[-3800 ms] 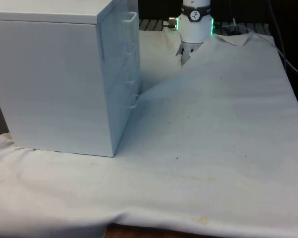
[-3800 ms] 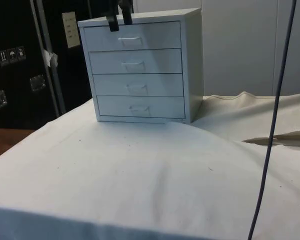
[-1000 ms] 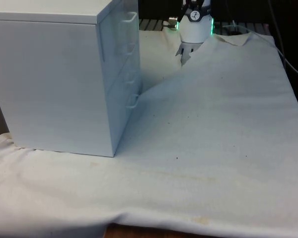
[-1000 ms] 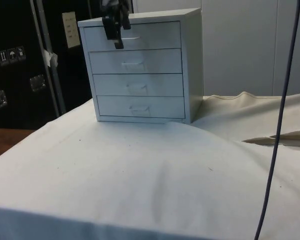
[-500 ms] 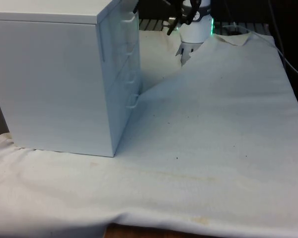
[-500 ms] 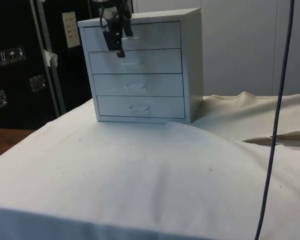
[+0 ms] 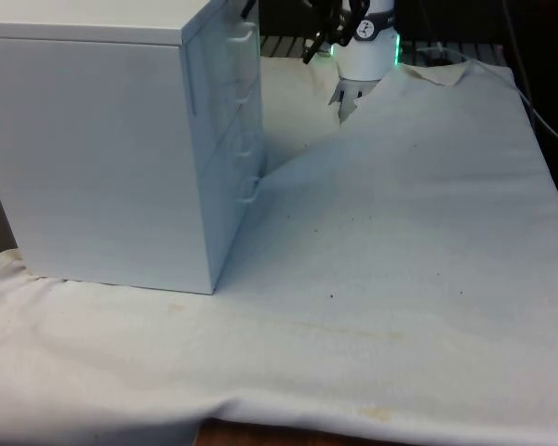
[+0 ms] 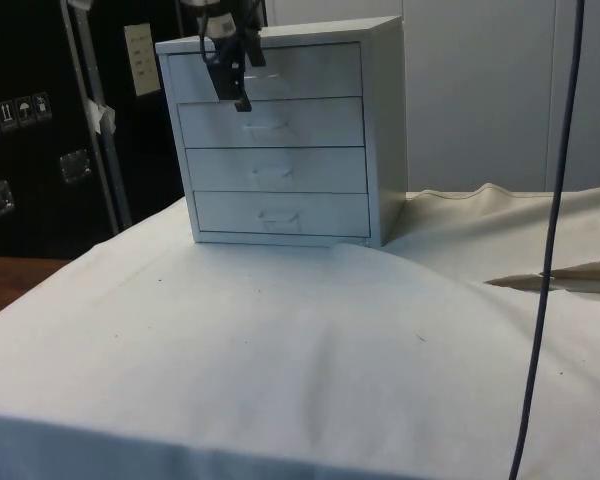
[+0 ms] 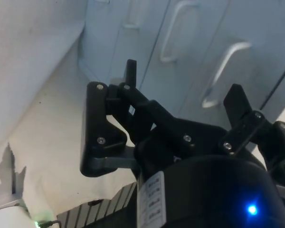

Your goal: Open the drawer, then close it.

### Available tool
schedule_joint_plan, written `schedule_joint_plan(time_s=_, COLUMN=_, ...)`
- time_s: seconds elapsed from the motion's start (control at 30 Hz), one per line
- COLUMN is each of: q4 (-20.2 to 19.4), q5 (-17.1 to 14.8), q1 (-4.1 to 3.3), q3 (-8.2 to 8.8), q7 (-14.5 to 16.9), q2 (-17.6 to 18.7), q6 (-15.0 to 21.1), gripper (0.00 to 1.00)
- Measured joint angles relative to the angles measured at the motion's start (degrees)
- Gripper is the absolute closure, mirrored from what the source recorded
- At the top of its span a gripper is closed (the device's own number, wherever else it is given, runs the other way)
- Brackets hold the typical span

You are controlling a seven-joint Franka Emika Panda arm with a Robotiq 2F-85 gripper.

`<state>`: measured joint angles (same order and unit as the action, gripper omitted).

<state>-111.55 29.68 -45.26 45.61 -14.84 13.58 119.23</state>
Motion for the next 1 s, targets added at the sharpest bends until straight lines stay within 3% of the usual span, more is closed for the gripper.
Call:
schedule_joint_plan(time_s=0.2, q4=-0.1, q5=0.1, q1=0.23, q3=0.34, q7=-0.8, q2=2.7, q6=1.1, gripper=0.0)
schedule_joint_plan(time_s=0.77, q4=0.1, q5=0.7, q1=0.11, q3=0.57, q7=-1.5, q2=3.0, q6=1.1, gripper=0.01)
schedule_joint_plan(time_s=0.87, q4=0.1, q5=0.7, q1=0.11, q3=0.57, q7=-1.5, q2=3.0, q6=1.1, gripper=0.1)
schedule_joint_plan(time_s=0.9, q4=0.1, q5=0.7, q1=0.11, q3=0.57, q7=-1.5, q2=3.0, q6=1.1, gripper=0.22)
schedule_joint_plan(time_s=1.0, q4=0.3, q5=0.9, q1=0.11, q3=0.63, q7=-1.5, q2=3.0, q6=1.0, gripper=0.4)
